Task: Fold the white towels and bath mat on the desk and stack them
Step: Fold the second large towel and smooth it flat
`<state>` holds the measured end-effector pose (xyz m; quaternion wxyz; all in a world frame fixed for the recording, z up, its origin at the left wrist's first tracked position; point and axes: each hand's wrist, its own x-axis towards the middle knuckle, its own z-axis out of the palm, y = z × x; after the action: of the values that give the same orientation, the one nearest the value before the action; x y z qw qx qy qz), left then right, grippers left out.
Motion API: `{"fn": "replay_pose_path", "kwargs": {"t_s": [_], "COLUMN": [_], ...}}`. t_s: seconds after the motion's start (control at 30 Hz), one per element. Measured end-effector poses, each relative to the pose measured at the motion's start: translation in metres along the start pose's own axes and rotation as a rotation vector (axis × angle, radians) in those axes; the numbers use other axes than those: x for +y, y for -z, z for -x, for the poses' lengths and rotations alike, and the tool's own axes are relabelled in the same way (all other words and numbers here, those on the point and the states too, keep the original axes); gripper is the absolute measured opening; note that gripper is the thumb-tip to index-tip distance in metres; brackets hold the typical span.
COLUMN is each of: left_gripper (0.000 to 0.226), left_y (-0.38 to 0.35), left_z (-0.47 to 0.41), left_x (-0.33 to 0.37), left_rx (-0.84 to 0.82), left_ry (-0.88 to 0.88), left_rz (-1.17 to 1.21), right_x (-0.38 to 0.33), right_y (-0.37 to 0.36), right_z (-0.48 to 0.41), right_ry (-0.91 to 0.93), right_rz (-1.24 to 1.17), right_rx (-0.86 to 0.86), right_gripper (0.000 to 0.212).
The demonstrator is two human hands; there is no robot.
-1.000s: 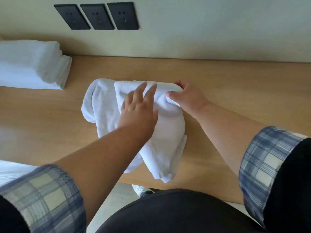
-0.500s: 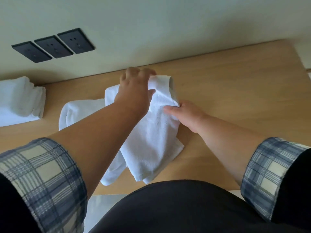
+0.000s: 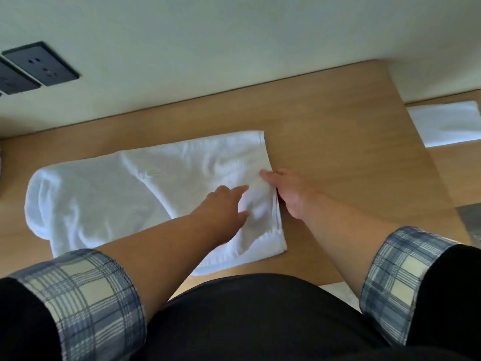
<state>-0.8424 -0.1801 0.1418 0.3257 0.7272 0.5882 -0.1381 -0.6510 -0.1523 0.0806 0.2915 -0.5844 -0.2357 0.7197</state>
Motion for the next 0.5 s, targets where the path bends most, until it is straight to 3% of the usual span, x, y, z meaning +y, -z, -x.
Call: {"fn": "replay_pose_path", "kwargs": {"t_s": [0.07,0.17,0.23,0.3,0.43,0.5], "left_gripper": [0.068,0.067,0.065,0.064,0.067,0.068], "left_y": [-0.001,-0.005,-0.009,-0.012,-0.017,-0.018], "left_z": [-0.004,-0.008,-0.010,-0.013,-0.018,-0.019], "left_x": [0.005,0.015,0.019,0.022,0.024,0.024], "left_rx": [-0.039,-0.119,-0.149,-0.175,-0.256,-0.281], "left_ry": [-0.006,-0.020,-0.039,-0.062,-0.091,-0.110], "left_rz": [0.057,0.109,0.090,0.050,0.010,-0.024], "right_x": [-0.004,0.003,0.006,0.007,0.005,0.003], "right_y": [0.005,0.015,0.018,0.022,0.026,0.030], "right_z": [-0.002,0.001,0.000,-0.004,-0.004,-0.001], "right_ry": [-0.077,-0.242,-0.179,-0.099,-0.139,-0.069], "right_rz": [-0.050,0.267,0.295,0.247,0.373,0.425], "right_rx": [-0.040,-0.077,0.037,0.185,0.125,0.193], "right_gripper": [0.040,0.033,0.016,0.013,0.041,0.044]}}
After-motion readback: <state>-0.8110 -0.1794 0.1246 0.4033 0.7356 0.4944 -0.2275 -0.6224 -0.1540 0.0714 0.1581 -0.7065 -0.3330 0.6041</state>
